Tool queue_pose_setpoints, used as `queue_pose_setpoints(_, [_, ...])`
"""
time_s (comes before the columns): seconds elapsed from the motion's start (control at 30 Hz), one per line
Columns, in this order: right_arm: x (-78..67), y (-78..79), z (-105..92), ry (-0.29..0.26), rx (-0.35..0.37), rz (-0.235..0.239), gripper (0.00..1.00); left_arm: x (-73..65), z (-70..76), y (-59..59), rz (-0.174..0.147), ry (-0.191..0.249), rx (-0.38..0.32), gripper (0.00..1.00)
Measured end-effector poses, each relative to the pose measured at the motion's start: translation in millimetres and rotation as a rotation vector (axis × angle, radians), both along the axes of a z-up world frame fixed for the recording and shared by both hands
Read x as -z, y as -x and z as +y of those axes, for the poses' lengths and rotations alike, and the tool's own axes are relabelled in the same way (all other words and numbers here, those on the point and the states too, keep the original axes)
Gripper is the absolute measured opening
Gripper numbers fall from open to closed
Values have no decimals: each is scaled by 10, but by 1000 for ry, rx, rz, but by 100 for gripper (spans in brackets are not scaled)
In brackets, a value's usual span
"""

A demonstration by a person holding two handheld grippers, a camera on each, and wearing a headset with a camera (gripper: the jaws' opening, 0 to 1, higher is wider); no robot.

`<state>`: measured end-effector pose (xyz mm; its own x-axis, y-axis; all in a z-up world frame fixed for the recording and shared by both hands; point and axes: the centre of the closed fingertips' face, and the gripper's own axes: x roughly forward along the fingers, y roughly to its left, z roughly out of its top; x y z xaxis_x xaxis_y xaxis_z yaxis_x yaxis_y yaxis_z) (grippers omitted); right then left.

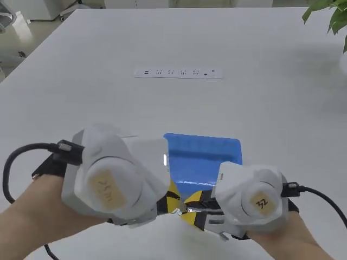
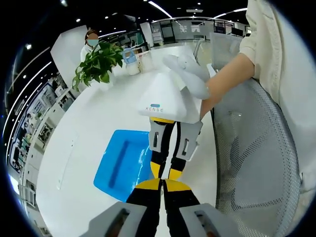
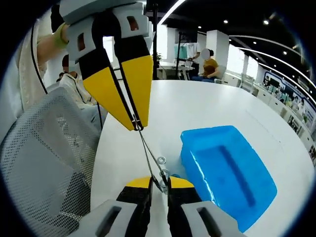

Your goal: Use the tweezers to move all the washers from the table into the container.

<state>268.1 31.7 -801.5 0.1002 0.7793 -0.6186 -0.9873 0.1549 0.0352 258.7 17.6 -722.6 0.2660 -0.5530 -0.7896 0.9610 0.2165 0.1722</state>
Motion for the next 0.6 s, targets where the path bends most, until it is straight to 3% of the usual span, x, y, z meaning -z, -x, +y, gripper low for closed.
queue_pose_setpoints(0.1, [25,-22,-7,-26,34,60,8,54,37,-42,16,-27,21,0])
queue_pose_setpoints(0.13, [30,-23,-13,-25,30,65,8,69,42,-38,39,-31,42,0])
queue_pose_setpoints(0.23, [20,-22,-22,-22,28,63,9,55,26,-66,66,-14,71,0])
queue_pose_setpoints(0.3, [-51,-28,-12,-42,22,54,11,54,14,-62,102,-20,96,0])
queue_pose_setpoints(0.37, [-146,-20,22,-69,11,52,13,51,-15,-78,119,-23,112,0])
queue_pose_setpoints(0.5, [-229,-24,72,-64,-16,12,9,44,-63,-127,147,-27,119,0])
queue_pose_setpoints(0.6, [-197,-40,87,-51,-17,18,4,47,-85,-144,172,-16,105,0])
